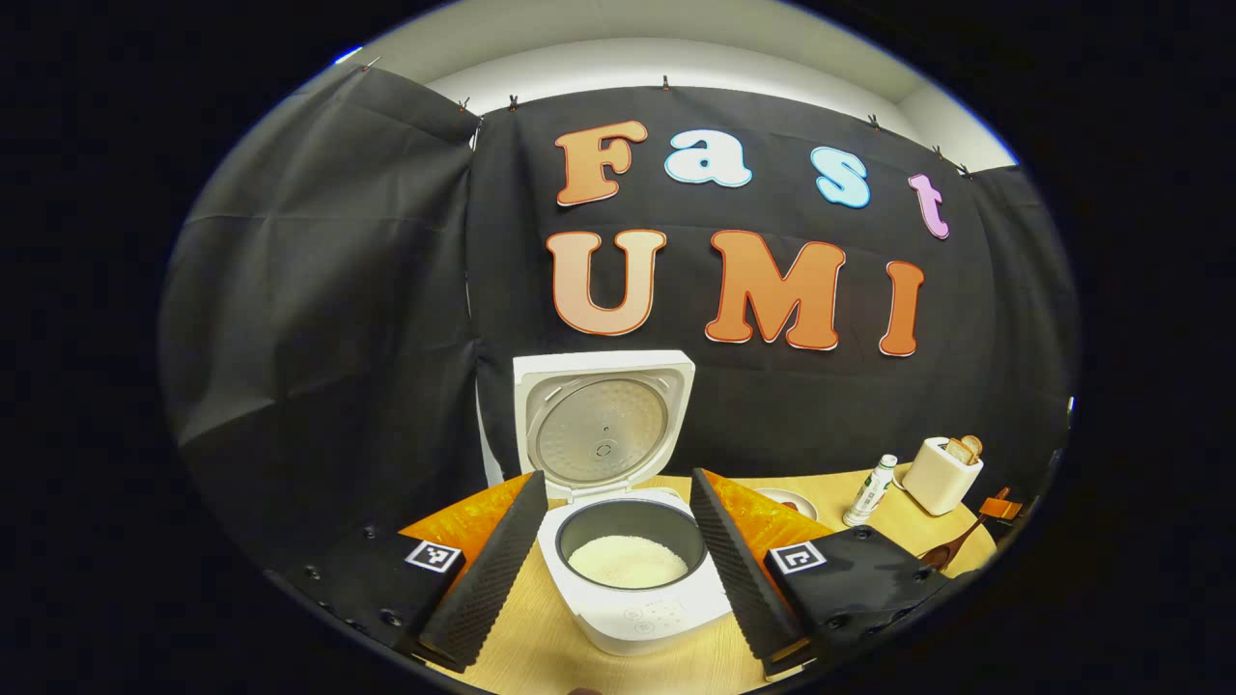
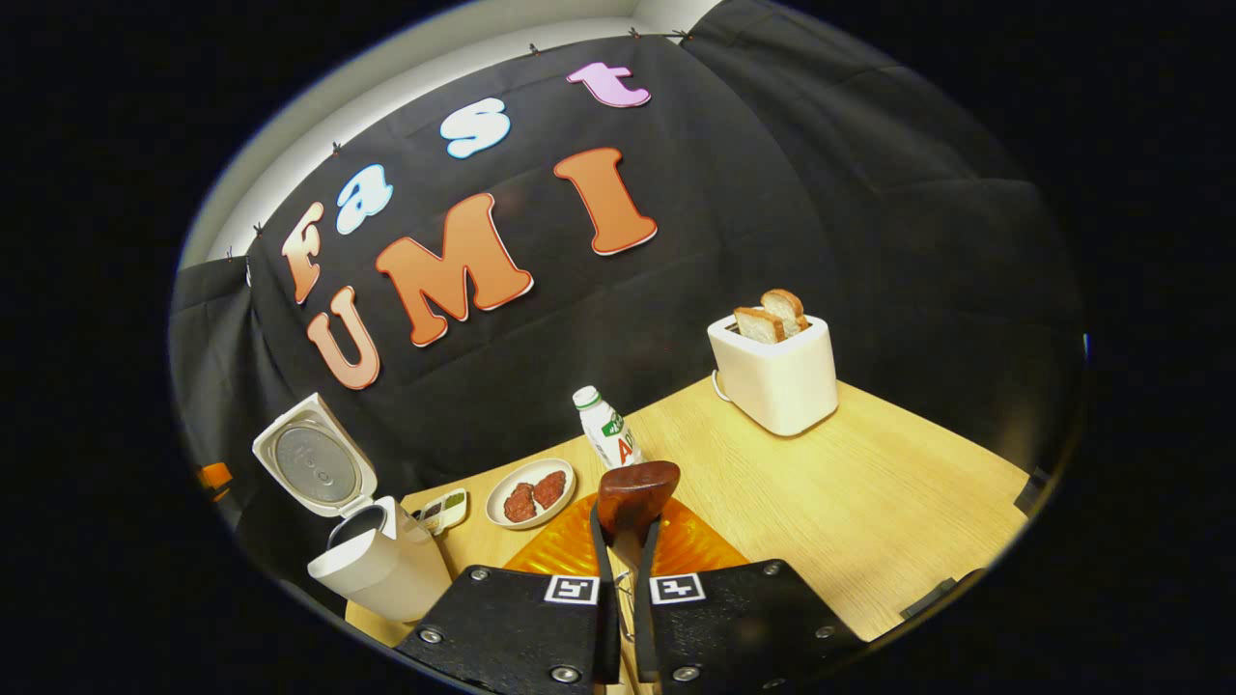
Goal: Close the left gripper, press the button to open the rice cooker; take a wooden spoon from the chopstick holder with the right hand, scoop a spoonful of rice and pour it into the rice cooker, then put the wooden spoon back into the chopstick holder.
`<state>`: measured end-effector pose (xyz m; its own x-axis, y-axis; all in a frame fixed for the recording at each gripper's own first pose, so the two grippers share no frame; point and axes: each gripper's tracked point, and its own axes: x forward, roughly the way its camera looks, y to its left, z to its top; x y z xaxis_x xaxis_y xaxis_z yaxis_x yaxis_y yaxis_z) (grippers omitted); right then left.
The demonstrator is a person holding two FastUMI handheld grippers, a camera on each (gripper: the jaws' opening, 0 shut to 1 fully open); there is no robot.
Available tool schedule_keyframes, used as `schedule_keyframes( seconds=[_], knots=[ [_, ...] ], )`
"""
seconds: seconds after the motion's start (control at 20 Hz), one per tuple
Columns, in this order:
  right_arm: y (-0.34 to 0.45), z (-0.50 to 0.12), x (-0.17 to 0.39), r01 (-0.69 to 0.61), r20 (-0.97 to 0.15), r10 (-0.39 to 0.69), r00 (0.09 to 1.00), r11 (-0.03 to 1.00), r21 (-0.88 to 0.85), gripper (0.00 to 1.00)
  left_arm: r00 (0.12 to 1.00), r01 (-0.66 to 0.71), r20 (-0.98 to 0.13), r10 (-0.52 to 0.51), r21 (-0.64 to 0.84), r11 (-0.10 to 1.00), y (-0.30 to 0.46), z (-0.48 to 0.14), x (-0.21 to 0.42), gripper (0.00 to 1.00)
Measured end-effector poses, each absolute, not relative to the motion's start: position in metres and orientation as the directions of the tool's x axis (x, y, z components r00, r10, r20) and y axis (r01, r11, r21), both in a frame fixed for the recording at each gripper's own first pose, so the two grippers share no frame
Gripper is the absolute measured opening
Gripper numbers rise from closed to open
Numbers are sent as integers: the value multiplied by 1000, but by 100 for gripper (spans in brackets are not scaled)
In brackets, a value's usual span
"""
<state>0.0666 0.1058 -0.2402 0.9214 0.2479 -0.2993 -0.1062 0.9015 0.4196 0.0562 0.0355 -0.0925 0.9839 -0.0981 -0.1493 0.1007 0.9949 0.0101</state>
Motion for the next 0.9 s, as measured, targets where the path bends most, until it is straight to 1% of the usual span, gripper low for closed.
schedule_keyframes(
  seconds=[0.15,0.3,0.5,0.6,0.65,0.7,0.75,0.8,0.85,0.9],
  knots=[
    [109,-257,73,-102,-321,266,909,888,448,5,983,108,-148,-105,12,994,31,-92,52,100],
    [104,-275,76,-67,-350,253,902,882,466,5,984,105,-146,-102,14,994,30,-91,50,100],
    [104,-279,72,-58,-363,261,894,872,486,12,980,124,-157,-122,4,992,22,-91,49,100],
    [104,-280,72,-45,-379,269,886,861,507,17,980,120,-158,-120,-14,993,21,-90,51,100],
    [112,-280,59,-34,-378,267,886,852,522,21,982,106,-155,-108,-20,994,24,-88,51,100],
    [108,-277,60,-26,-375,258,890,852,523,23,983,101,-151,-104,-28,994,23,-86,52,100],
    [108,-280,58,-12,-384,244,891,856,516,22,982,110,-147,-115,-40,993,19,-84,53,100],
    [106,-281,58,3,-396,231,889,861,509,41,981,125,-141,-131,-54,991,14,-80,53,100],
    [103,-279,53,13,-408,224,885,865,502,65,981,133,-133,-140,-61,989,12,-75,55,100],
    [103,-278,50,17,-414,215,884,873,488,78,983,125,-128,-132,-57,990,15,-71,59,100]
  ],
)
